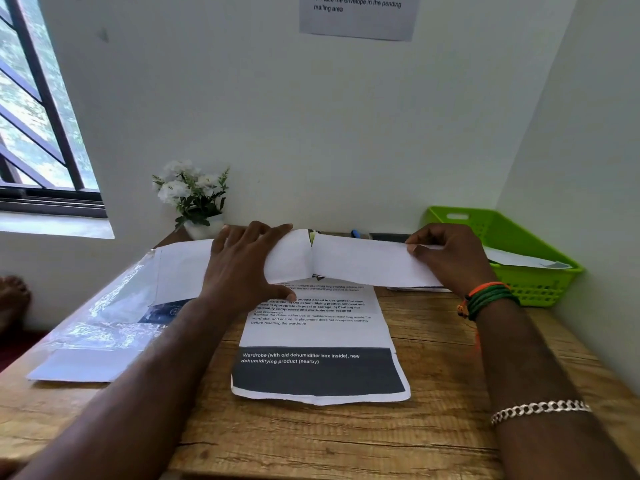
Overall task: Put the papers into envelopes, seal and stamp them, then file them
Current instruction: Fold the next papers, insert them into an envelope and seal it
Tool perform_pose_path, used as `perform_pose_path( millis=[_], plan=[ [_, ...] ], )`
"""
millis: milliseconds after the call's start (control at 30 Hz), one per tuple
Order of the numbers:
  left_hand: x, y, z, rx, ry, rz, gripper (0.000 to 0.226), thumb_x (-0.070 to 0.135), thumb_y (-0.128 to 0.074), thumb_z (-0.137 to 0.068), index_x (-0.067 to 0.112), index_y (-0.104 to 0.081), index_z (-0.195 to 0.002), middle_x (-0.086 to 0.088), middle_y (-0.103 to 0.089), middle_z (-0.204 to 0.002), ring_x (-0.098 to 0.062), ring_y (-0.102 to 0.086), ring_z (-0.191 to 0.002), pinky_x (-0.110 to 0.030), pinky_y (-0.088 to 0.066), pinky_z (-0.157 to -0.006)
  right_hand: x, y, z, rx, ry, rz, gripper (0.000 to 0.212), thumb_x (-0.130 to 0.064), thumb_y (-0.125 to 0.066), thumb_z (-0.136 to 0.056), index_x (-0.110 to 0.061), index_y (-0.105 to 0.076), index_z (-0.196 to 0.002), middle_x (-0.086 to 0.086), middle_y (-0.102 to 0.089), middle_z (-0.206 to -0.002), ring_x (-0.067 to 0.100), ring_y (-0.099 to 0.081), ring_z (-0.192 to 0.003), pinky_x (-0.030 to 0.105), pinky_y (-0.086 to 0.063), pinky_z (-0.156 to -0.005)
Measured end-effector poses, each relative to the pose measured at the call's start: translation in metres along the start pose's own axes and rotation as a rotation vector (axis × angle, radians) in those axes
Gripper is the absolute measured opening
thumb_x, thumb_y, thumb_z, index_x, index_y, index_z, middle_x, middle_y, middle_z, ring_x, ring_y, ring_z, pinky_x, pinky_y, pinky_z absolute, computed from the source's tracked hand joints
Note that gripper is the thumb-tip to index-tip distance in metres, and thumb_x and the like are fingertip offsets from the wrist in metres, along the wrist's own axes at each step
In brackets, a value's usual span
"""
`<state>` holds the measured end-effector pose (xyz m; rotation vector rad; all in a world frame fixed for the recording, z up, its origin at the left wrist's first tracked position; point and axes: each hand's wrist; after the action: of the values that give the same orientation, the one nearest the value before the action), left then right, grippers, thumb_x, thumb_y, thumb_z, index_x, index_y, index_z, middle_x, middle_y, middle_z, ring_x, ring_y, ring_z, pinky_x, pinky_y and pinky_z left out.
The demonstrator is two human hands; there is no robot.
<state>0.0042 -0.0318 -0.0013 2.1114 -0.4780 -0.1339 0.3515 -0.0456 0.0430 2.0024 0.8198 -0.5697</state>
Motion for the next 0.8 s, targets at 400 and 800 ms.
perform_pose_path(
  millis=[400,800],
  plan=[
    [0.0044,-0.0002,0.0002,-0.023,-0.024,-0.013,0.12,0.09,-0.068,-0.05,0.042,-0.031,-0.153,0.006,-0.048,-0.139,-0.026,-0.041,-0.129,-0.056,-0.025,-0.119,-0.0076,0.0038,0.0022,-0.013,0.036,0.002,0.01,-0.01,-0.075,-0.084,-0.02,-0.077,-0.083,-0.01,-0.073,-0.088,0.009,-0.065,-0.092,0.034,-0.052,-0.091],
    [0.0056,0.0025,0.0011,-0.029,-0.021,-0.028,0.121,0.091,-0.068,-0.05,0.042,-0.03,-0.154,0.007,-0.046,-0.14,-0.026,-0.04,-0.13,-0.056,-0.023,-0.119,-0.0027,0.0103,-0.0012,-0.044,0.01,-0.129,0.014,-0.005,-0.076,-0.083,-0.019,-0.077,-0.082,-0.002,-0.075,-0.088,0.02,-0.069,-0.091,0.043,-0.055,-0.092]
  ],
)
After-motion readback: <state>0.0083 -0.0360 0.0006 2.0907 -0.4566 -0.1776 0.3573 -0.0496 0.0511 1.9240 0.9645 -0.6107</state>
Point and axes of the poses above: each hand's wrist, its own z-axis away from the middle knuckle, its own y-axis out of the back of the hand, x = y × z
